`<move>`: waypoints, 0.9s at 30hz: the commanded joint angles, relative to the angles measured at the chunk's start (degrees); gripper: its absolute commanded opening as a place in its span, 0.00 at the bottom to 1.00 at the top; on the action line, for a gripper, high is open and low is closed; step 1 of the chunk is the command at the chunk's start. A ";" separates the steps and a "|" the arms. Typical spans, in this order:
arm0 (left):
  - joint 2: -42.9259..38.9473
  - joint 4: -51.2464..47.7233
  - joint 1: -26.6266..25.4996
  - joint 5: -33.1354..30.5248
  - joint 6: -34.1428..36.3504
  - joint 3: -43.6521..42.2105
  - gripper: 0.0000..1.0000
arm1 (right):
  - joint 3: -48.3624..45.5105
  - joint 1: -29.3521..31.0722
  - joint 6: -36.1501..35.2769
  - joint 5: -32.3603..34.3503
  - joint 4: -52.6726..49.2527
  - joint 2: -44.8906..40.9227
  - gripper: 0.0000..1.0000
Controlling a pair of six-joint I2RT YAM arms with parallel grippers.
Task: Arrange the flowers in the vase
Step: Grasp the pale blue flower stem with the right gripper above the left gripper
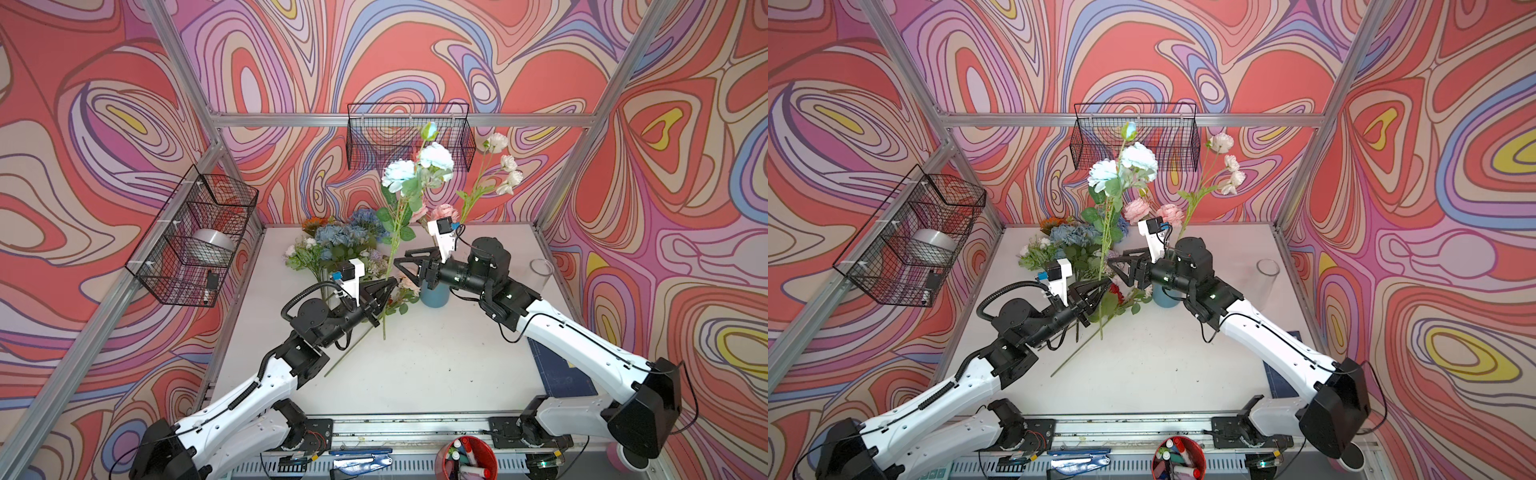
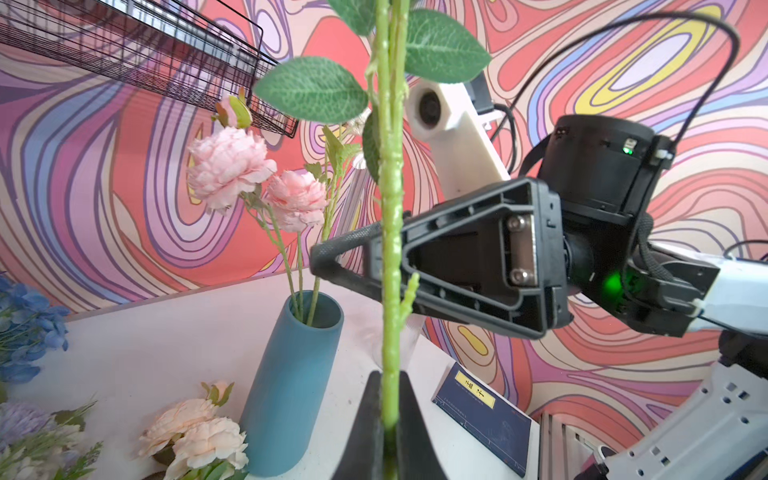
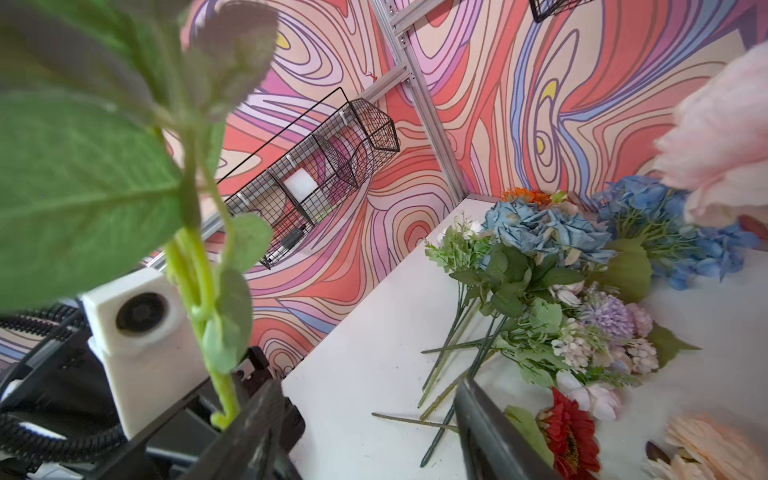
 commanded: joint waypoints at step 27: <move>3.59 4.19 -1.71 -2.20 2.44 1.09 0.00 | -2.34 0.47 4.71 -8.18 8.96 -1.18 0.55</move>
